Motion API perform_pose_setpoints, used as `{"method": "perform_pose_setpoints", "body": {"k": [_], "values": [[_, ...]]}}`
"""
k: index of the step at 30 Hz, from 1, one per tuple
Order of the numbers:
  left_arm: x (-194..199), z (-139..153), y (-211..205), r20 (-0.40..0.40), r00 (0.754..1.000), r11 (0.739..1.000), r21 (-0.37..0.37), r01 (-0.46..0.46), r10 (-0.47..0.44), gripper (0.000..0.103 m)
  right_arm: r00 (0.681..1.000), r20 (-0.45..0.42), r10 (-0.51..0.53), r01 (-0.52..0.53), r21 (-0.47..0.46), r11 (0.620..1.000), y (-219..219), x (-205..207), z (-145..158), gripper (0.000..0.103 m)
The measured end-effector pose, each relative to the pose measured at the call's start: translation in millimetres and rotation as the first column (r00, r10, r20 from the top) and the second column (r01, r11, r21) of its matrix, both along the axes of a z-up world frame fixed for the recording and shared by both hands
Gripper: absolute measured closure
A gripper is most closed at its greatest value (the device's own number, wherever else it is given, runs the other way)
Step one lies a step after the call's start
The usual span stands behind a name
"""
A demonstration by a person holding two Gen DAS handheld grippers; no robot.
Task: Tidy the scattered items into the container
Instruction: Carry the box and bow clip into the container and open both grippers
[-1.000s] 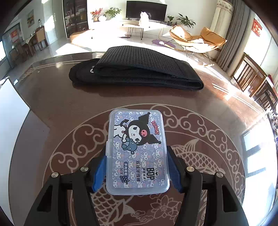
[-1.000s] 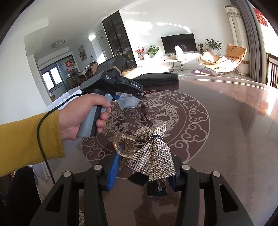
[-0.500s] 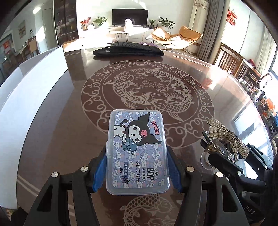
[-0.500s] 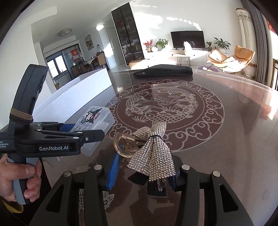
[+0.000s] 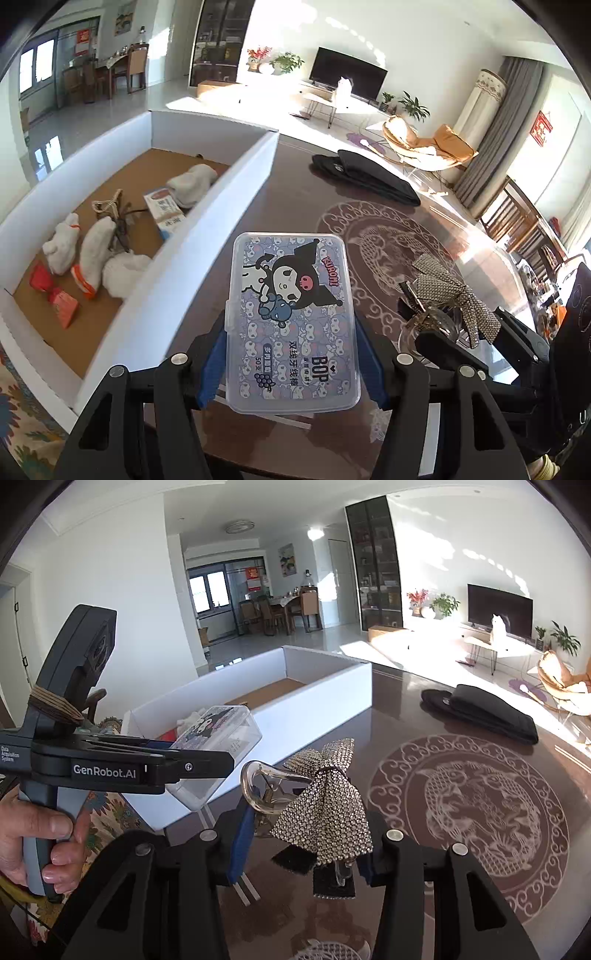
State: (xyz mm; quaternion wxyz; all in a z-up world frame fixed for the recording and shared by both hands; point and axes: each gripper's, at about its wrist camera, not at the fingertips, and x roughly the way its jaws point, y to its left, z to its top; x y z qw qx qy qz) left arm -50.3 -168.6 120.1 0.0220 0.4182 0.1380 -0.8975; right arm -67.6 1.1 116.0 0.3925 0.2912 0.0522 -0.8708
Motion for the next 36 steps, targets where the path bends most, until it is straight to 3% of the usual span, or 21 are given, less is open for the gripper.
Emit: {"method": "perform_pose_setpoints", "body": {"k": [4, 7, 12, 17, 19, 21, 23, 28, 29, 31, 34, 36], "values": [[-31, 20, -97, 0.02, 0.991, 0.99, -0.056, -0.128, 0.129, 0.041, 0.992, -0.026, 0.127, -0.127, -0.001, 0.992, -101, -40, 35, 0.056], [-62, 19, -163, 0.06, 0.977, 0.978, -0.053, -0.204, 0.207, 0.041, 0.983, 0.019, 0.181, -0.181, 0.034, 0.983, -181, -80, 37, 0.056], [-117, -12, -234, 0.142, 0.946, 0.956, -0.056, -0.287, 0.292, 0.041, 0.979, 0.11, 0.17, -0.186, 0.149, 0.971, -284, -153, 2, 0.056], [-143, -55, -261, 0.25, 0.92, 0.953, -0.065, -0.295, 0.301, 0.041, 0.959, 0.255, 0.126, -0.179, 0.199, 0.963, -327, -204, -43, 0.055], [-146, -70, -261, 0.301, 0.902, 0.951, -0.103, -0.291, 0.309, 0.041, 0.944, 0.318, 0.083, -0.166, 0.245, 0.955, -334, -216, -61, 0.053], [-142, -77, -256, 0.32, 0.889, 0.945, -0.141, -0.295, 0.326, 0.035, 0.941, 0.332, 0.061, -0.159, 0.275, 0.948, -335, -220, -69, 0.039], [-131, -74, -248, 0.295, 0.888, 0.934, -0.166, -0.317, 0.354, 0.018, 0.949, 0.312, 0.052, -0.147, 0.287, 0.947, -327, -217, -67, 0.038], [-86, -33, -206, 0.125, 0.906, 0.902, -0.221, -0.371, 0.404, 0.015, 0.963, 0.256, 0.087, -0.149, 0.236, 0.96, -278, -176, -31, 0.038], [-77, -23, -197, 0.084, 0.908, 0.894, -0.232, -0.383, 0.41, 0.009, 0.967, 0.233, 0.1, -0.156, 0.232, 0.96, -267, -165, -21, 0.038], [-61, -5, -175, 0.007, 0.907, 0.878, -0.254, -0.407, 0.422, 0.0, 0.974, 0.191, 0.121, -0.163, 0.226, 0.96, -249, -144, -4, 0.038], [-41, 18, -150, -0.088, 0.896, 0.854, -0.277, -0.441, 0.434, 0.0, 0.979, 0.155, 0.134, -0.166, 0.214, 0.963, -227, -122, 19, 0.038], [-34, 28, -140, -0.113, 0.894, 0.853, -0.267, -0.447, 0.433, 0.0, 0.981, 0.138, 0.139, -0.167, 0.215, 0.962, -217, -113, 28, 0.038]]}}
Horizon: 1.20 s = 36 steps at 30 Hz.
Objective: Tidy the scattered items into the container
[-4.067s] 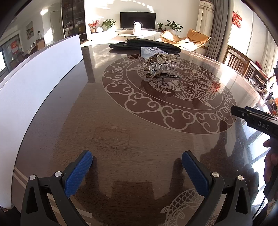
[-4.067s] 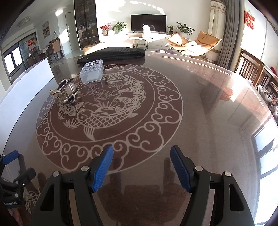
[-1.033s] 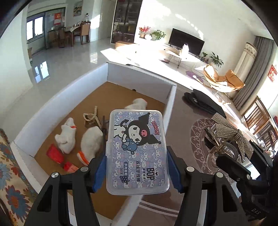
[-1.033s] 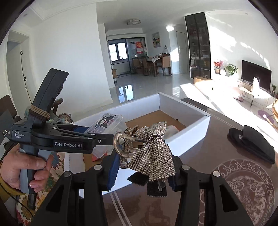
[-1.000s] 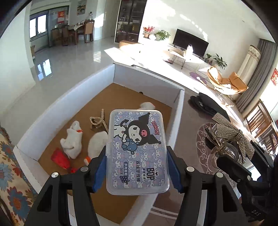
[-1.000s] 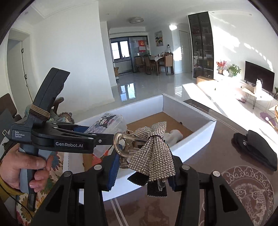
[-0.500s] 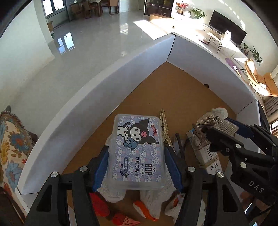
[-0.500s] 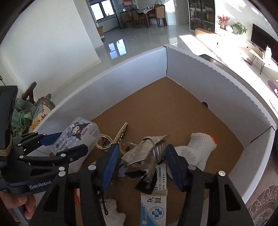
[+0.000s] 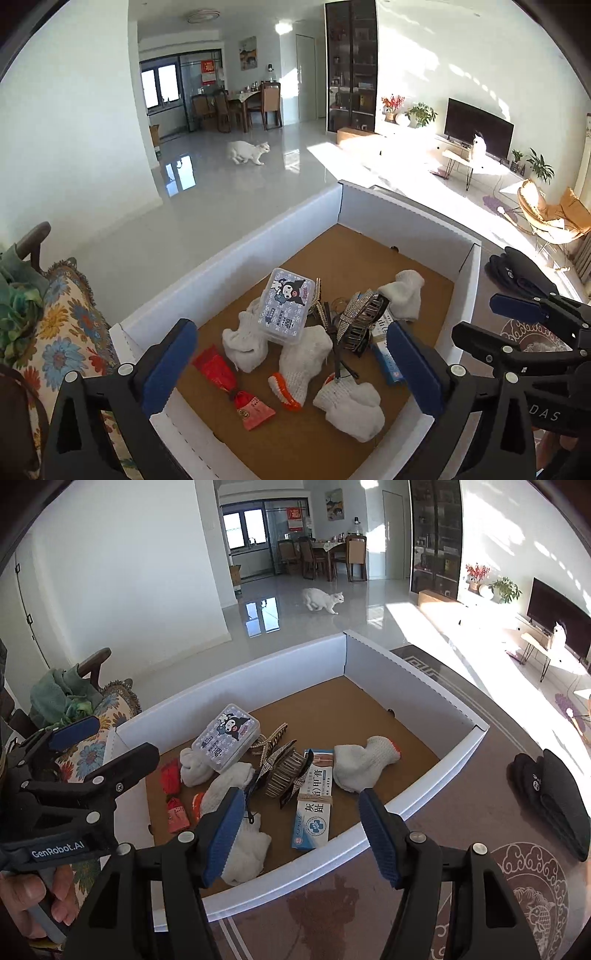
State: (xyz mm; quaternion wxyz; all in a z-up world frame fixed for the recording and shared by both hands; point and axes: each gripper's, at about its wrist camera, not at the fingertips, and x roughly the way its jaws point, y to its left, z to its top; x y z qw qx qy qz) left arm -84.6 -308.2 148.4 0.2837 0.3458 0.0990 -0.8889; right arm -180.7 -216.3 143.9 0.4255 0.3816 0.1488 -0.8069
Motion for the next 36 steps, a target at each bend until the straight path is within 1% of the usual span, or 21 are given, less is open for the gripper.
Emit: {"method": "perform_pose_setpoints", "body": {"k": [2, 4, 7, 10, 12, 16, 20, 22, 26, 30, 36], "values": [[8, 10, 9, -0.013, 1.0, 1.0, 0.002, 0.002, -0.002, 0.0, 1.0, -0.03, 0.009, -0.009, 0.008, 1.0, 4, 10, 8, 0.038], [15, 17, 15, -0.015, 1.0, 1.0, -0.018, -0.003, 0.003, 0.0, 0.998, -0.056, 0.013, -0.012, 0.02, 1.0, 9, 18, 12, 0.038], [25, 28, 28, -0.017, 1.0, 0.998, -0.057, -0.013, 0.013, 0.0, 0.999, -0.051, 0.015, -0.014, 0.017, 1.0, 13, 22, 14, 0.038], [32, 33, 31, -0.009, 0.999, 0.996, -0.072, -0.044, 0.044, 0.0, 0.999, -0.041, 0.015, -0.014, 0.021, 1.0, 14, 25, 10, 0.038], [36, 34, 29, 0.002, 0.997, 0.996, -0.058, -0.075, 0.075, 0.0, 0.999, -0.036, 0.018, -0.017, 0.03, 0.999, 12, 28, 7, 0.038], [39, 30, 19, 0.021, 0.993, 0.993, 0.008, -0.117, 0.117, 0.0, 0.999, -0.019, 0.038, -0.037, 0.045, 0.998, 2, 34, -1, 0.038], [38, 22, 11, 0.077, 0.983, 0.984, 0.053, -0.172, 0.168, 0.0, 0.999, -0.008, 0.052, -0.051, 0.053, 0.997, -6, 39, -7, 0.038], [43, 22, 9, 0.079, 0.979, 0.978, 0.082, -0.193, 0.187, 0.0, 0.999, 0.0, 0.051, -0.051, 0.055, 0.997, -9, 39, -9, 0.038], [48, 23, 6, 0.086, 0.967, 0.966, 0.086, -0.245, 0.238, 0.0, 0.999, 0.011, 0.042, -0.043, 0.073, 0.996, -12, 36, -18, 0.038], [48, 21, -3, 0.097, 0.962, 0.959, 0.108, -0.263, 0.253, 0.0, 0.999, 0.035, 0.031, -0.034, 0.07, 0.997, -20, 30, -23, 0.038], [52, 17, -19, 0.109, 0.947, 0.94, 0.133, -0.315, 0.302, 0.0, 0.997, 0.061, 0.05, -0.054, 0.064, 0.996, -40, 27, -19, 0.038]]}}
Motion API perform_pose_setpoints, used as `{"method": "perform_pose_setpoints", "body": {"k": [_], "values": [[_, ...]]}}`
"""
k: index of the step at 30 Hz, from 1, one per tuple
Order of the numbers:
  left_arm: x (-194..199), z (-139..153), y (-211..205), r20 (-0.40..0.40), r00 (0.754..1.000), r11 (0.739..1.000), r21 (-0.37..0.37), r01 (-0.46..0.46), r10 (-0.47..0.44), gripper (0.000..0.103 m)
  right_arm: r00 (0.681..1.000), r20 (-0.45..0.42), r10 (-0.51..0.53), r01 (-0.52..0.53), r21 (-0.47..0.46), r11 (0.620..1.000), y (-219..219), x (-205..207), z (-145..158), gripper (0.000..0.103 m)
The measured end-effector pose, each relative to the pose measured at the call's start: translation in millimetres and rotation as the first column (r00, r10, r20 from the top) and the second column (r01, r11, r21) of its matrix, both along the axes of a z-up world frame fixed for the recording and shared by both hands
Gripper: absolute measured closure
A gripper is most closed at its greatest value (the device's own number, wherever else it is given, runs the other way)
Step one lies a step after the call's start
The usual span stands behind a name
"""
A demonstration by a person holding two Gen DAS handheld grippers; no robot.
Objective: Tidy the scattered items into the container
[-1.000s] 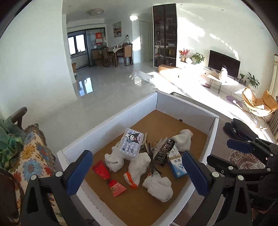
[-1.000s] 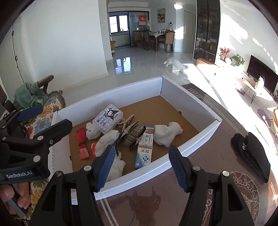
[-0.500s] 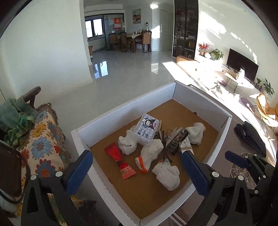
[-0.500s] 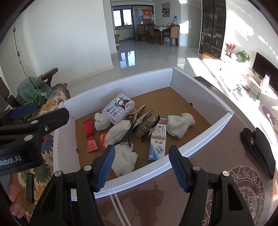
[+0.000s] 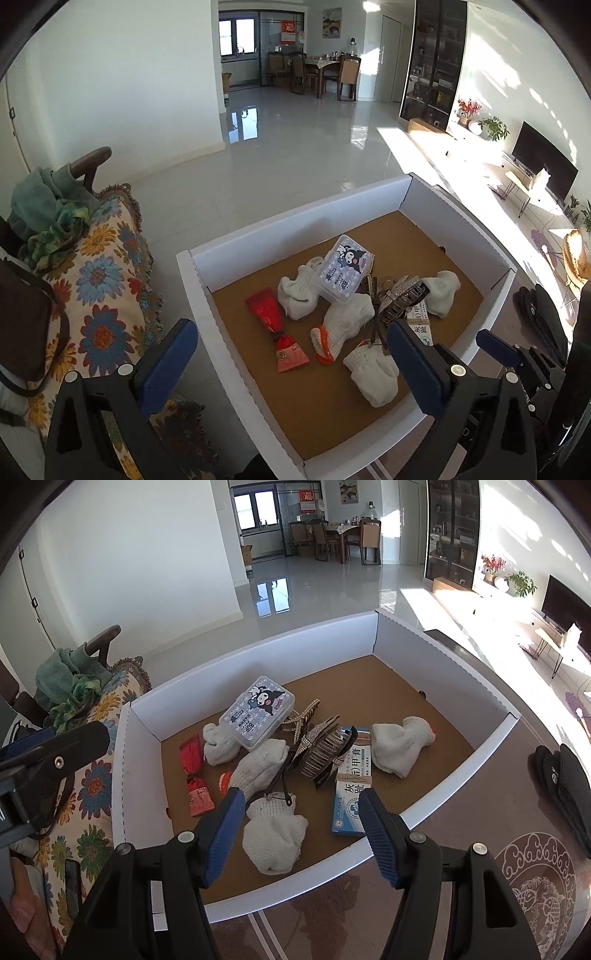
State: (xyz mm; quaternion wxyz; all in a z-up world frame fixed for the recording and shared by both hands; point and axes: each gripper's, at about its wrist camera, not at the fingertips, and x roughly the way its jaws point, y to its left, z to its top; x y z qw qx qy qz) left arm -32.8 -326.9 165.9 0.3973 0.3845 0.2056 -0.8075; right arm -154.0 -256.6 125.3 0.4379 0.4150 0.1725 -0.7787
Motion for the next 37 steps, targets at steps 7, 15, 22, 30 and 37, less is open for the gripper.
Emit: {"method": "perform_pose_setpoints", "body": {"k": [7, 15, 22, 30, 37], "values": [[-3, -4, -5, -0.001, 1.0, 0.999, 0.037, 0.001, -0.001, 0.0, 1.0, -0.004, 0.028, -0.027, 0.065, 0.998, -15, -2, 5, 0.038], [-3, -9, -8, 0.011, 1.0, 0.999, 0.047, -0.012, 0.012, 0.0, 0.999, 0.002, 0.037, -0.037, 0.11, 0.993, -17, -1, -1, 0.038], [3, -18, -14, 0.01, 0.999, 0.998, 0.056, -0.031, 0.031, 0.0, 0.996, -0.009, 0.086, -0.083, 0.162, 0.983, -29, 7, -5, 0.038], [3, -21, -19, 0.009, 0.999, 0.996, 0.07, -0.046, 0.046, 0.0, 0.994, -0.031, 0.108, -0.103, 0.142, 0.984, -37, 6, 7, 0.038], [-9, -7, -20, -0.11, 0.994, 0.997, 0.075, 0.028, -0.019, 0.0, 0.994, -0.051, 0.092, -0.084, 0.132, 0.988, -38, -5, 11, 0.038]]}}
